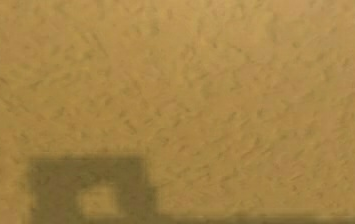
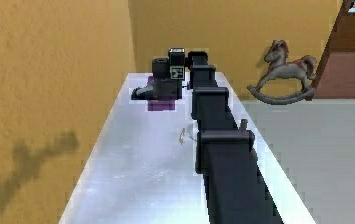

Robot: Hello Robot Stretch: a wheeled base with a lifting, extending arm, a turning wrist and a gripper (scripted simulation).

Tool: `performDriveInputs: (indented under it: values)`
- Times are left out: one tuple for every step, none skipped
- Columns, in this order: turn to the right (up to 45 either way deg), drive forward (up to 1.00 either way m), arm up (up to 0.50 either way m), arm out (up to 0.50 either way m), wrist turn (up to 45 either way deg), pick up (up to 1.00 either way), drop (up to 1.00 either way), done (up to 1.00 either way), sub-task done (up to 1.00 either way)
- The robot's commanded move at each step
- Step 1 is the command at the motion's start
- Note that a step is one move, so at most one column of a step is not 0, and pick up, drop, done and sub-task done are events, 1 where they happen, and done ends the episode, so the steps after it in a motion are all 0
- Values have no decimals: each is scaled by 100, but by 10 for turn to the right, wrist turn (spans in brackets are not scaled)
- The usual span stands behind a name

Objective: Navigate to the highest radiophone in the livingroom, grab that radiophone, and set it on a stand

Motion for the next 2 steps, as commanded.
performDriveInputs:
  values:
    - [0, 0, 0, 0, -450, 0, 0, 0, 0]
    - [0, 0, 0, 0, -450, 0, 0, 0, 0]
